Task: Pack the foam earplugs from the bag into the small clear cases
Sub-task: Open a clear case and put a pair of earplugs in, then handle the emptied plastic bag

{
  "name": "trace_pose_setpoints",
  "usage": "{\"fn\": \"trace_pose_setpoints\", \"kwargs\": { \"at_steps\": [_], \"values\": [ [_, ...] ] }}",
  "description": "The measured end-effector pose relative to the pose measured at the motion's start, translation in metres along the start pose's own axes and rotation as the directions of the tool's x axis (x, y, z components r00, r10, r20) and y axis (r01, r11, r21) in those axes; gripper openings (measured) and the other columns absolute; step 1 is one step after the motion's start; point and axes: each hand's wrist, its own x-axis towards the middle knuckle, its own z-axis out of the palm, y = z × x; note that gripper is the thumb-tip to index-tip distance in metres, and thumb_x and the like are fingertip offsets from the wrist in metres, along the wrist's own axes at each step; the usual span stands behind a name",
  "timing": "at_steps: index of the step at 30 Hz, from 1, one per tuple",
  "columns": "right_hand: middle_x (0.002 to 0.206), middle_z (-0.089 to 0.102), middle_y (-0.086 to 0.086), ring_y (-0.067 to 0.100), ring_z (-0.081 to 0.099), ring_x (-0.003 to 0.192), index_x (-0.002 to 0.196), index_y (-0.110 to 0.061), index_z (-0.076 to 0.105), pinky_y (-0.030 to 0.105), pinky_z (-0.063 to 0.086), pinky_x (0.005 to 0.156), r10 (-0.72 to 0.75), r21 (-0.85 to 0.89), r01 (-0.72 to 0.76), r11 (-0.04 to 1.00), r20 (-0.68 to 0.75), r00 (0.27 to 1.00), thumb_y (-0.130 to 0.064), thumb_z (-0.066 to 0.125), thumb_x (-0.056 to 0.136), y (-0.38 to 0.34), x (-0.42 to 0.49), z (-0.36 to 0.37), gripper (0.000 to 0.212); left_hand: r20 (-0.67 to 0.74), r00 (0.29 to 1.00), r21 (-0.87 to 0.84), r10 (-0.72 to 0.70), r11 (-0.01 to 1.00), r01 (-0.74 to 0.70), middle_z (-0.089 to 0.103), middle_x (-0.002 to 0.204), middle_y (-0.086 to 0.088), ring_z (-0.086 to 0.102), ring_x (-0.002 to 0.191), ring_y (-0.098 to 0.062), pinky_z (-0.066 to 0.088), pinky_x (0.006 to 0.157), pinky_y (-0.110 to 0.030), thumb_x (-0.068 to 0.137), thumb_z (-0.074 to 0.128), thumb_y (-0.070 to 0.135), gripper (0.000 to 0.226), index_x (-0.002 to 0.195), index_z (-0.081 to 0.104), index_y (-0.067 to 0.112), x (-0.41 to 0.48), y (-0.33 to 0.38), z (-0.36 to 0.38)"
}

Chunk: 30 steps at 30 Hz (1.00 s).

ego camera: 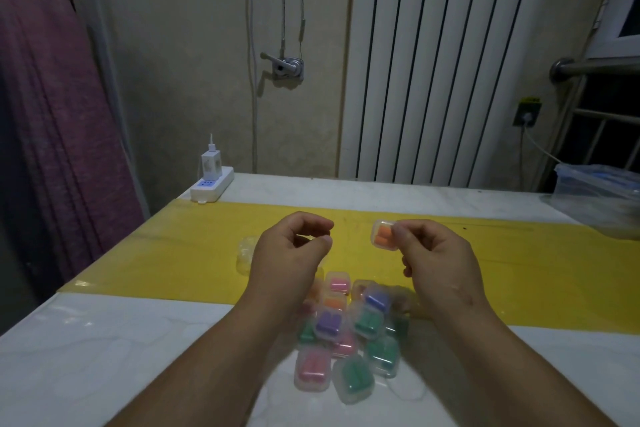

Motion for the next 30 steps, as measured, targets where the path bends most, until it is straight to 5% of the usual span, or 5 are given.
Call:
{"fn": "trace_pose_setpoints", "kwargs": {
  "at_steps": [6,11,17,25,30],
  "values": [
    [0.078,0.072,-0.015,0.002,0.064,0.078,0.087,-0.025,0.074,0.032,0.055,0.069,0.127,-0.154,-0.126,0.980,0.001,0.992,-0.039,0.075,0.081,0.028,0.006,0.002,0.015,-0.020,0.989,0.251,0.147,0.958,-0.138,0.064,0.078,0.013,0.054,0.067,-0.001,0.044,0.061,-0.022,0.084,0.065,0.005,0.023,0.081,0.069,0.028,-0.002,-0.003,0.000],
    [0.075,0.064,-0.011,0.009,0.061,0.060,0.092,-0.030,0.066,0.028,0.050,0.055,0.179,-0.460,-0.175,0.870,-0.035,0.983,-0.040,0.068,0.087,0.034,0.013,-0.001,0.012,0.084,0.958,0.669,0.274,0.697,-0.258,0.059,0.103,0.017,0.043,0.106,-0.005,0.031,0.084,-0.020,0.085,0.061,0.013,0.021,0.085,0.063,0.034,-0.005,-0.004,0.002],
    [0.079,0.069,-0.012,0.013,0.064,0.074,0.081,-0.031,0.070,0.032,0.055,0.071,0.270,-0.619,-0.169,0.767,0.073,0.960,-0.044,0.062,0.088,0.042,0.013,0.003,0.016,0.078,0.956,0.768,0.282,0.595,-0.238,0.057,0.116,0.015,0.039,0.117,-0.008,0.030,0.095,-0.023,0.087,0.060,0.015,0.019,0.092,0.068,0.031,-0.002,-0.010,0.001],
    [0.092,0.071,-0.007,0.017,0.061,0.086,0.090,-0.026,0.074,0.026,0.041,0.071,0.181,-0.552,-0.111,0.826,0.074,0.981,-0.032,0.059,0.092,0.035,0.012,0.003,0.016,-0.008,0.992,0.852,0.127,0.521,-0.060,0.040,0.151,0.009,0.021,0.144,-0.017,0.017,0.115,-0.036,0.080,0.058,0.013,0.028,0.093,0.073,0.032,0.009,-0.009,-0.015],
    [0.086,0.066,-0.012,0.011,0.060,0.085,0.085,-0.029,0.070,0.025,0.040,0.070,0.134,-0.467,-0.065,0.882,0.115,0.984,-0.025,0.060,0.092,0.026,0.005,0.004,0.013,0.002,0.999,0.903,0.046,0.430,-0.022,0.059,0.130,0.010,0.035,0.138,-0.018,0.021,0.116,-0.040,0.077,0.059,0.016,0.026,0.094,0.072,0.030,0.014,-0.013,-0.016]
  ]
}}
